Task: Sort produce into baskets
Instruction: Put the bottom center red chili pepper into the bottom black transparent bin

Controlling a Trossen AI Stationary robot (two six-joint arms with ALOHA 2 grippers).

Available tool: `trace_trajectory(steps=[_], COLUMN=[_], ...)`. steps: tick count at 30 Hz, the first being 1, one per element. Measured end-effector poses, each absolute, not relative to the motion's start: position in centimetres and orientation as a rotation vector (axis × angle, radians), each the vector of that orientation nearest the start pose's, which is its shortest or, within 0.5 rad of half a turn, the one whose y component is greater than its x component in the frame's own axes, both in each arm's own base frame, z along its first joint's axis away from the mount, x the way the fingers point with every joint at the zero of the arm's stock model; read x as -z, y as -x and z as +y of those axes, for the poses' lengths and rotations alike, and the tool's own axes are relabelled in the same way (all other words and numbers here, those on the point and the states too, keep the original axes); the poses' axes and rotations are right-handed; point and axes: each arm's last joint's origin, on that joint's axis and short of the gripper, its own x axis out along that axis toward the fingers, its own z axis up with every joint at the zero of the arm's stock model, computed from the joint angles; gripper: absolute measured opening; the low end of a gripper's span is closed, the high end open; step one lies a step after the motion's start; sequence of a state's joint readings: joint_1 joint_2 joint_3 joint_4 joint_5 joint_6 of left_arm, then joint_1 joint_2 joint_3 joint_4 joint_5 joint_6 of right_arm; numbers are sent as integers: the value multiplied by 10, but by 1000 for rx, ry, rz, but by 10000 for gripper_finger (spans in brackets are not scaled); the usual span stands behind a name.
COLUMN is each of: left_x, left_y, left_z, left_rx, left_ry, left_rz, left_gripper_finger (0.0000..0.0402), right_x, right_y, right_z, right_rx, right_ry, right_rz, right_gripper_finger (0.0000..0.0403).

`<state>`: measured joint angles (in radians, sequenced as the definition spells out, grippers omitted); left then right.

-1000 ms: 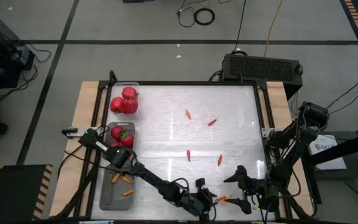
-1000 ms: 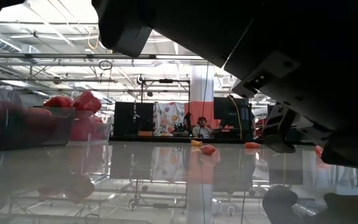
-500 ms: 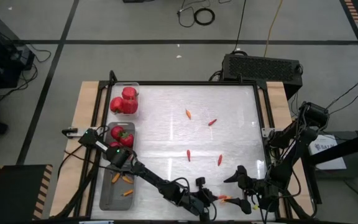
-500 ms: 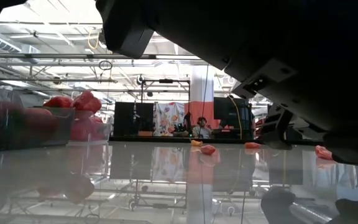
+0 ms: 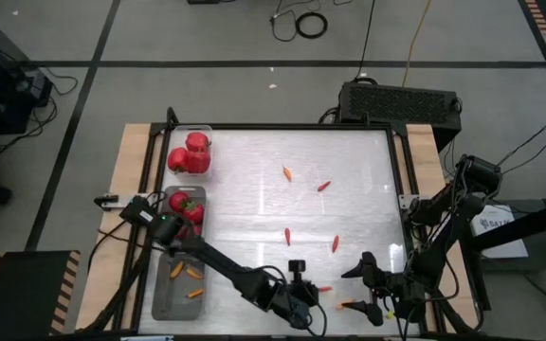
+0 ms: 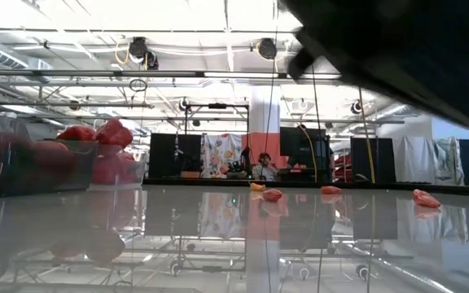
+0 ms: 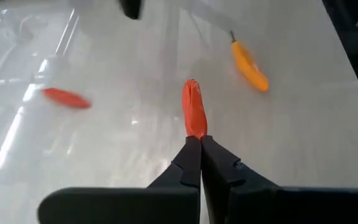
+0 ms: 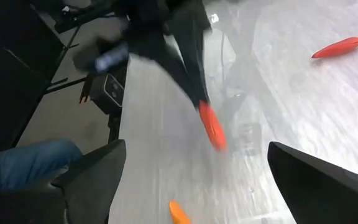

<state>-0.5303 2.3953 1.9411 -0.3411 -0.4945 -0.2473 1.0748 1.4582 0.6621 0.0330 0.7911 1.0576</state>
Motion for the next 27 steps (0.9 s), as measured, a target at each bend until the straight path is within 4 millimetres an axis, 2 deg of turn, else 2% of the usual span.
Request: trace_trajectory(steps=[5, 9, 15, 19, 22, 27], left_x=[-207, -231, -263, -284, -294, -295], left_y=[-430, -397, -336, -292, -268, -239], left_z=[-249, -244, -249, -253, -259, -269], left_rx=[-42, -66, -161, -285, -345, -345], left_ry=[-192, -150, -51, -44, -24, 30], left_rz=[818, 987, 1230, 1320, 1336, 1370], left_gripper_finger=[2, 2, 2, 2, 2, 2], right_x=[-172, -172, -172, -173, -173, -173], right_y=[-147, -147, -147, -150, -153, -159], right_z=[225, 225, 225, 222, 220, 216], right_rx=[16, 15, 15, 38, 49, 74], right_ry=[-414, -408, -386, -377, -371, -380], right_rz=[505, 506, 498, 482, 479, 475], right_gripper_finger=[384, 384, 384, 384, 384, 384])
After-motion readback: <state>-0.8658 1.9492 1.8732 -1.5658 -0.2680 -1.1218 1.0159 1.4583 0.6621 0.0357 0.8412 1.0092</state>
